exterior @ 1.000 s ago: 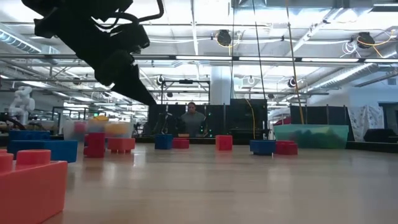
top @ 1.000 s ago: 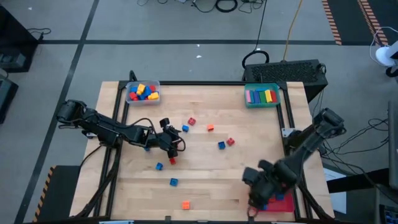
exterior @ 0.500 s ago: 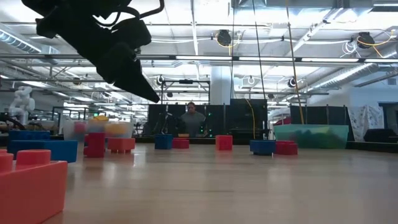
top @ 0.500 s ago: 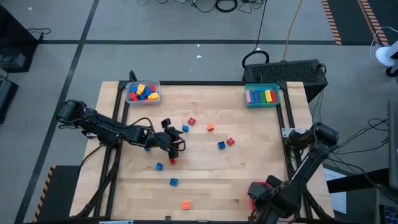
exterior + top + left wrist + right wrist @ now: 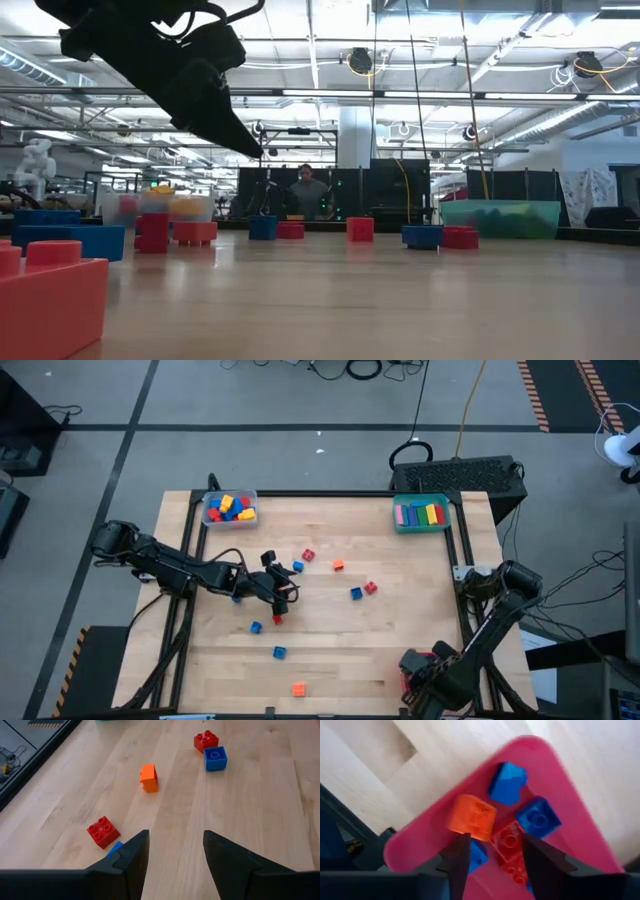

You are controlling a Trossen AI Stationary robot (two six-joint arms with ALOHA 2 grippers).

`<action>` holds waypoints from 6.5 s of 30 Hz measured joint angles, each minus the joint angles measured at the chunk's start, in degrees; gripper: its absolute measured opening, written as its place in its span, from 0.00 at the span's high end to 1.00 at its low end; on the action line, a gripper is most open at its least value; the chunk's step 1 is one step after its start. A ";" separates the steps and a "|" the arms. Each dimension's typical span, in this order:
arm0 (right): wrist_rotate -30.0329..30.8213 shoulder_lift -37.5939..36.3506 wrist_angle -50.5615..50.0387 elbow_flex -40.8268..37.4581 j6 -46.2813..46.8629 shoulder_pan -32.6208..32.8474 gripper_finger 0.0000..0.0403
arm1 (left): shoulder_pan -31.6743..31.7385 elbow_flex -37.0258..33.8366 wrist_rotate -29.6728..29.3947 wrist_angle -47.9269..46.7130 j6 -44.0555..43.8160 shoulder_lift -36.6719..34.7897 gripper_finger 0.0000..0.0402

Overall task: Sort blocks by size
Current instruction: Put the small red game piece into the red bin, then put the small blue game piece into the red bin

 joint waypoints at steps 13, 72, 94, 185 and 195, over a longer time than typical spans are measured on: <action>22.23 -9.42 -9.57 0.02 -9.09 -9.76 0.57 | -0.02 0.00 0.00 0.03 0.00 0.00 0.53; 2.21 -13.15 32.98 -28.00 -43.79 -44.54 0.71 | -0.04 0.00 2.29 -7.56 -2.55 0.02 0.53; -1.47 -27.74 31.10 -27.91 -8.87 -7.29 0.69 | -0.02 0.00 1.60 -7.22 -1.65 0.01 0.53; 18.09 -0.21 35.29 -19.61 -32.46 -44.38 0.67 | 3.69 -12.63 10.43 51.63 9.08 15.56 0.53; 13.73 -7.54 34.72 -19.58 -34.26 -37.39 0.73 | 7.60 -13.15 5.32 46.55 -0.96 15.08 0.53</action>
